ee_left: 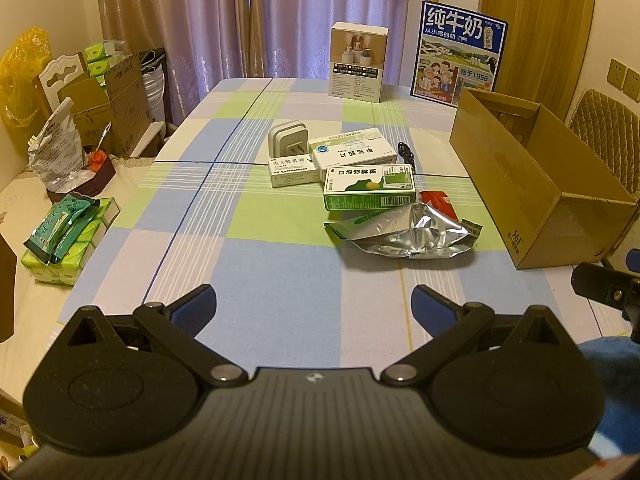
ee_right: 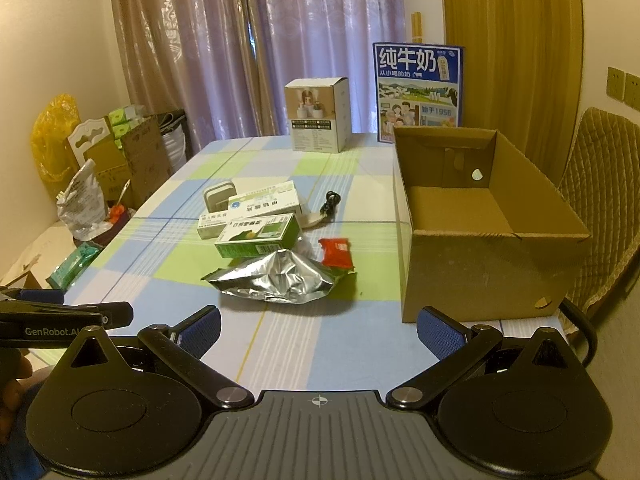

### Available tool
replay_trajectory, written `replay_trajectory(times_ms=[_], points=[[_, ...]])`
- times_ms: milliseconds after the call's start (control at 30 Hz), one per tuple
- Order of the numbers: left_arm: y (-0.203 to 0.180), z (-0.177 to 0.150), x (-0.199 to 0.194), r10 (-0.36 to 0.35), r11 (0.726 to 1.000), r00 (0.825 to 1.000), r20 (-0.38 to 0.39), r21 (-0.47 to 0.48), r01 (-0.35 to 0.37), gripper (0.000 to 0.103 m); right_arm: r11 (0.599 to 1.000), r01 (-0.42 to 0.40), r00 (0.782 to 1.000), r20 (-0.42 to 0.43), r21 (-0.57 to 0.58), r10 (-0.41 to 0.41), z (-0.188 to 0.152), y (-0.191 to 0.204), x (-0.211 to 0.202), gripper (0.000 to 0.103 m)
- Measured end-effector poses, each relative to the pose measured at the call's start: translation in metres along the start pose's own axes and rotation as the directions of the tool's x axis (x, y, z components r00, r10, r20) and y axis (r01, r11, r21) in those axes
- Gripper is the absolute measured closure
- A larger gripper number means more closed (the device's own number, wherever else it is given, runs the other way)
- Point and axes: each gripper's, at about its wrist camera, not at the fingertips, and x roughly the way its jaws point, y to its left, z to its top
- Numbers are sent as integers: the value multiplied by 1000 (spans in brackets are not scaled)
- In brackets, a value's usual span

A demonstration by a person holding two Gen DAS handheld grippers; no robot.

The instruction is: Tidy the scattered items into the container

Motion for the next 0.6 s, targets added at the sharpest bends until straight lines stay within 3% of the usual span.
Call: replay_trajectory(times_ms=[600], points=[[0, 0, 0, 4, 1000, 1000, -2, -5, -4, 1, 1000, 1, 1000, -17, 1, -1, -1, -1, 2, 2]])
